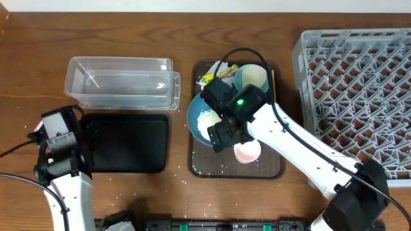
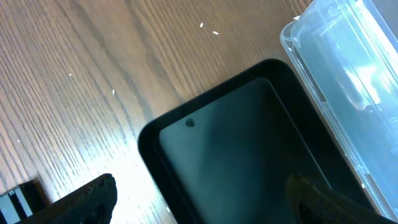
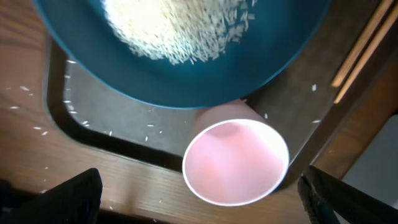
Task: Sort waste into correct bins and load items into the dishwasher rack
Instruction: 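Grasp the pink paper cup with the right gripper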
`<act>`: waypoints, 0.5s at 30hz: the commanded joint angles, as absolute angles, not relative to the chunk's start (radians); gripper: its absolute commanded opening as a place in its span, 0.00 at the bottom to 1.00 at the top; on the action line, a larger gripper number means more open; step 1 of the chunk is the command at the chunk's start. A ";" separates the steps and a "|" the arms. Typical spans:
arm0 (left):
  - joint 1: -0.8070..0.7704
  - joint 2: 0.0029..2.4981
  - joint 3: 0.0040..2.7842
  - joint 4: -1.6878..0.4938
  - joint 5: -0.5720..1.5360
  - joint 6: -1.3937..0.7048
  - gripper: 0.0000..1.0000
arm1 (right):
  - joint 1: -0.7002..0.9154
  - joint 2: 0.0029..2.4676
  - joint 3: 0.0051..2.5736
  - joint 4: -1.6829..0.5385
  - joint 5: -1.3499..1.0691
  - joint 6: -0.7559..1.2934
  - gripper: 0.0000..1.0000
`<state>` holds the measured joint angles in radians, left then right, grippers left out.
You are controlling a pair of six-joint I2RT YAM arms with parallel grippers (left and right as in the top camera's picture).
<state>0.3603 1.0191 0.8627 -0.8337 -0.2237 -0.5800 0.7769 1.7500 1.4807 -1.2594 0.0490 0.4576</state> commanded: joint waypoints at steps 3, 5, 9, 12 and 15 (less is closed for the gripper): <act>0.366 1.014 0.879 -0.837 -0.233 -0.589 0.89 | 0.794 1.753 1.394 -1.197 -0.019 0.508 0.99; 0.366 1.014 0.879 -0.837 -0.233 -0.589 0.89 | 0.797 1.753 1.366 -1.177 -0.018 0.508 0.99; 0.366 1.014 0.879 -0.837 -0.233 -0.589 0.90 | 0.806 1.753 1.323 -1.147 -0.018 0.508 0.82; 0.366 1.014 0.879 -0.837 -0.233 -0.589 0.90 | 0.813 1.753 1.301 -1.121 -0.018 0.508 0.65; 0.366 1.014 0.879 -0.837 -0.233 -0.589 0.90 | 0.818 1.753 1.287 -1.097 -0.015 0.508 0.47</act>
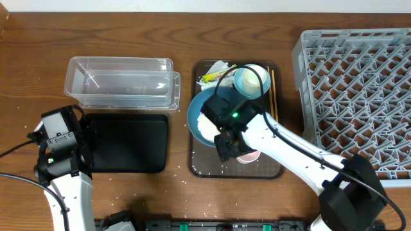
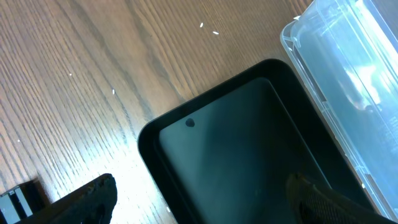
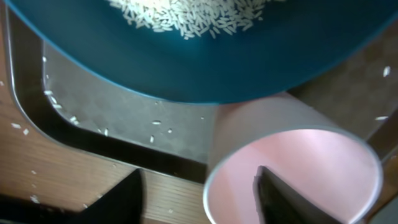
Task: Sort waste into correct bins and load items into the dishwasher rack
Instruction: 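Grasp the pink paper cup with the right gripper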
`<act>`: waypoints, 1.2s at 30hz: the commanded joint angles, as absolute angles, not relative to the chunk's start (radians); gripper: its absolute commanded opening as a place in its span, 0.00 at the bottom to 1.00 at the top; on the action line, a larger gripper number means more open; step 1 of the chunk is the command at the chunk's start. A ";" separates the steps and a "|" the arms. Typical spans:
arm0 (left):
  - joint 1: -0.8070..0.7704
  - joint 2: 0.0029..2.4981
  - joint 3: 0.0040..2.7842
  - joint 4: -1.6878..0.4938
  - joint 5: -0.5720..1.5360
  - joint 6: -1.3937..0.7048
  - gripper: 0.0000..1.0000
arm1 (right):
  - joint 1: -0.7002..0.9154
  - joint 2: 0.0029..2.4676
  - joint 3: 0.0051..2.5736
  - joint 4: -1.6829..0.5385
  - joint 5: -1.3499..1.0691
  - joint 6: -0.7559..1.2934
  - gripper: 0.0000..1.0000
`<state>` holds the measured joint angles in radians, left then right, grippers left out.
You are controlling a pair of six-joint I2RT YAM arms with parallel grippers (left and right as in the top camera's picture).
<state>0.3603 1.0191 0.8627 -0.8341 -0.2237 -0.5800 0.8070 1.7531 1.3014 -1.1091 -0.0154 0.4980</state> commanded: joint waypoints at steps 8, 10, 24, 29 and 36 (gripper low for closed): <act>0.366 1.014 0.879 -0.837 -0.233 -0.589 0.90 | 0.822 1.753 1.210 -1.034 0.004 0.508 0.35; 0.366 1.014 0.879 -0.837 -0.233 -0.589 0.89 | 0.822 1.753 1.200 -1.023 0.004 0.508 0.25; 0.366 1.014 0.879 -0.837 -0.233 -0.589 0.90 | 0.819 1.753 1.270 -1.069 0.030 0.492 0.05; 0.366 1.014 0.879 -0.837 -0.233 -0.589 0.90 | 0.804 1.752 1.299 -1.101 0.030 0.492 0.01; 0.366 1.014 0.879 -0.837 -0.233 -0.589 0.89 | 0.759 1.752 1.393 -1.196 0.040 0.482 0.01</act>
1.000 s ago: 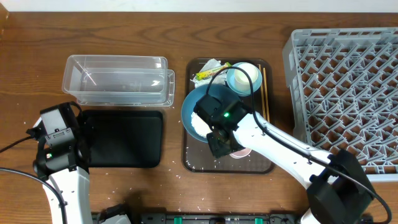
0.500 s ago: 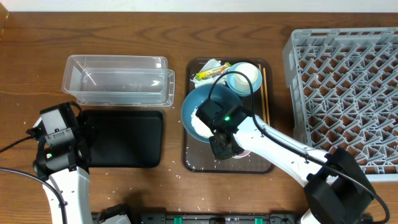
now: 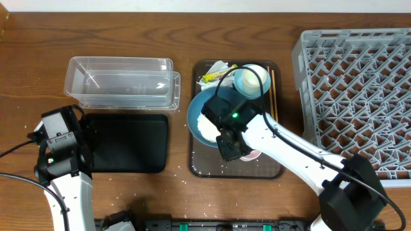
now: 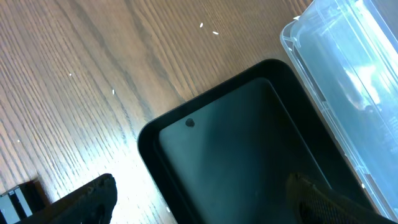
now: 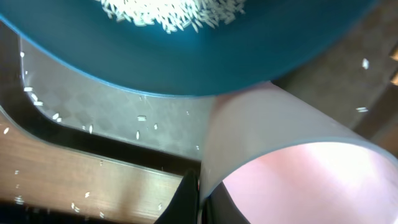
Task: Sort waste into correct bins and load items into the dishwasher rack
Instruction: 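Grasp the pink paper cup with the right gripper, then carry the pink cup right and place it in the dish rack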
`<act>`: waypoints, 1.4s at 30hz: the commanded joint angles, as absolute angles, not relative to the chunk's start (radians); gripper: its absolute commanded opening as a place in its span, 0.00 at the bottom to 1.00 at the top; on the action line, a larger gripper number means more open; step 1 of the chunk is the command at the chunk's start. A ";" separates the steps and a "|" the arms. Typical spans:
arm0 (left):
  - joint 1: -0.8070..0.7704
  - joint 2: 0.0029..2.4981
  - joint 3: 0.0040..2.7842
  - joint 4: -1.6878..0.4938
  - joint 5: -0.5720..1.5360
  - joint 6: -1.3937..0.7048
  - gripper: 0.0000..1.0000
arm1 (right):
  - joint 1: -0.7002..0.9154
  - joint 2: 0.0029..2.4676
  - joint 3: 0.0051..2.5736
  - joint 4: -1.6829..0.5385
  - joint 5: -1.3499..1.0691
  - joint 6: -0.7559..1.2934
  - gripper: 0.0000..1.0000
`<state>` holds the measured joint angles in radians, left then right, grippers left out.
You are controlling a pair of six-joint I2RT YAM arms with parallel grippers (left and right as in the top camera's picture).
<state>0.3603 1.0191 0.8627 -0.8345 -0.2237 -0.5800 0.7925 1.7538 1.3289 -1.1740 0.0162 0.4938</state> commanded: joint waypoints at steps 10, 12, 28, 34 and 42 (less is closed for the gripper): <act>0.366 1.014 0.879 -0.837 -0.233 -0.589 0.89 | 0.447 1.729 1.823 -1.414 0.056 0.299 0.01; 0.366 1.014 0.879 -0.837 -0.233 -0.589 0.89 | 0.353 1.716 1.901 -1.410 0.012 0.245 0.01; 0.366 1.014 0.879 -0.837 -0.233 -0.589 0.90 | -0.399 1.721 1.902 -1.124 -0.719 -0.026 0.01; 0.366 1.014 0.879 -0.837 -0.233 -0.589 0.89 | -0.538 1.722 1.721 -0.901 -0.847 -0.023 0.01; 0.366 1.014 0.879 -0.837 -0.233 -0.589 0.89 | -0.656 1.722 1.469 -0.491 -0.966 0.085 0.01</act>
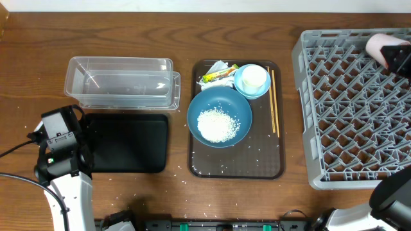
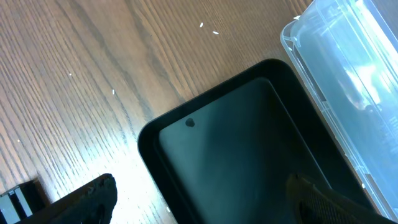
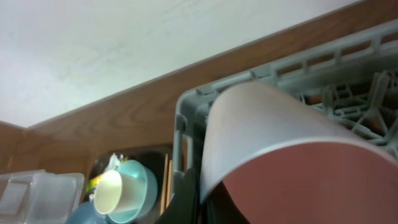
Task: Sort waste into correct bins and load items into the dishwasher rack
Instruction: 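Carry the pink cup right and place it in the dish rack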
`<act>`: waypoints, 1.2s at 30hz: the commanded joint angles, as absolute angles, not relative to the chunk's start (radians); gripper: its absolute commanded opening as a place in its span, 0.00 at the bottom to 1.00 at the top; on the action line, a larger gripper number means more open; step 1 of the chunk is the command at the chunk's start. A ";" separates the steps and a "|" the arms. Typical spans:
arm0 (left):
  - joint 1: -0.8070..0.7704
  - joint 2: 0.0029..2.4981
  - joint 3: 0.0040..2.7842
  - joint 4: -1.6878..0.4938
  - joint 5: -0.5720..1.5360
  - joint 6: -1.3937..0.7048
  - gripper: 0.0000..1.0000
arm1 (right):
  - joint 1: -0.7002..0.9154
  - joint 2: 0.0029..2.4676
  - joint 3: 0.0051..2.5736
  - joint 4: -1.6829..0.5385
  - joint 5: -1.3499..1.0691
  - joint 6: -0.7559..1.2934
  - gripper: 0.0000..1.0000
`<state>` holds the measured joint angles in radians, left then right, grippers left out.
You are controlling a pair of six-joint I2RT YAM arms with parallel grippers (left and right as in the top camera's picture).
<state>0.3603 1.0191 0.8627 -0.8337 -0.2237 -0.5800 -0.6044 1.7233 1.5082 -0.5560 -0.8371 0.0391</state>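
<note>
My right gripper (image 3: 200,200) is shut on the rim of a pink cup (image 3: 292,143), one finger inside and one outside. In the overhead view the pink cup (image 1: 380,43) hangs tilted over the far right corner of the grey dishwasher rack (image 1: 347,115). On the brown tray (image 1: 200,165) remain a blue plate of rice (image 1: 219,117), a teal bowl holding a cream cup (image 1: 251,80), chopsticks (image 1: 275,101) and a crumpled wrapper (image 1: 217,72). My left gripper (image 2: 202,208) stands open above the black bin (image 2: 249,162), holding nothing.
A clear plastic bin (image 1: 122,83) sits at the back left, with the black bin (image 1: 128,142) just in front of it. Rice grains lie scattered on the tray and on the wood near its front edge. The rack fills the table's right side.
My right gripper was shut on the pink cup's rim down on the brown tray; now it holds the cup over the rack's far right corner. The left arm has not moved.
My right gripper was open above the pink cup, which stood on the tray beside the blue plate. Then its fingers straddled the rim, then they were shut on it. Now the cup is off the tray and over the rack. The left gripper stayed open over the black bin.
</note>
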 commanded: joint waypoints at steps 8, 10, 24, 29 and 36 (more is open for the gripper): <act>0.366 1.014 0.879 -0.837 -0.233 -0.589 0.90 | -0.786 1.733 1.394 -0.362 -1.107 0.101 0.01; 0.366 1.014 0.879 -0.837 -0.233 -0.589 0.90 | -0.804 1.747 1.380 -0.362 -1.159 0.069 0.01; 0.366 1.014 0.879 -0.837 -0.233 -0.589 0.90 | -0.895 1.977 1.343 -0.028 -1.384 0.173 0.01; 0.366 1.014 0.879 -0.837 -0.233 -0.589 0.90 | -0.959 2.016 1.343 0.221 -1.431 0.426 0.01; 0.366 1.014 0.879 -0.837 -0.233 -0.589 0.89 | -1.035 2.016 1.340 0.283 -1.499 0.422 0.01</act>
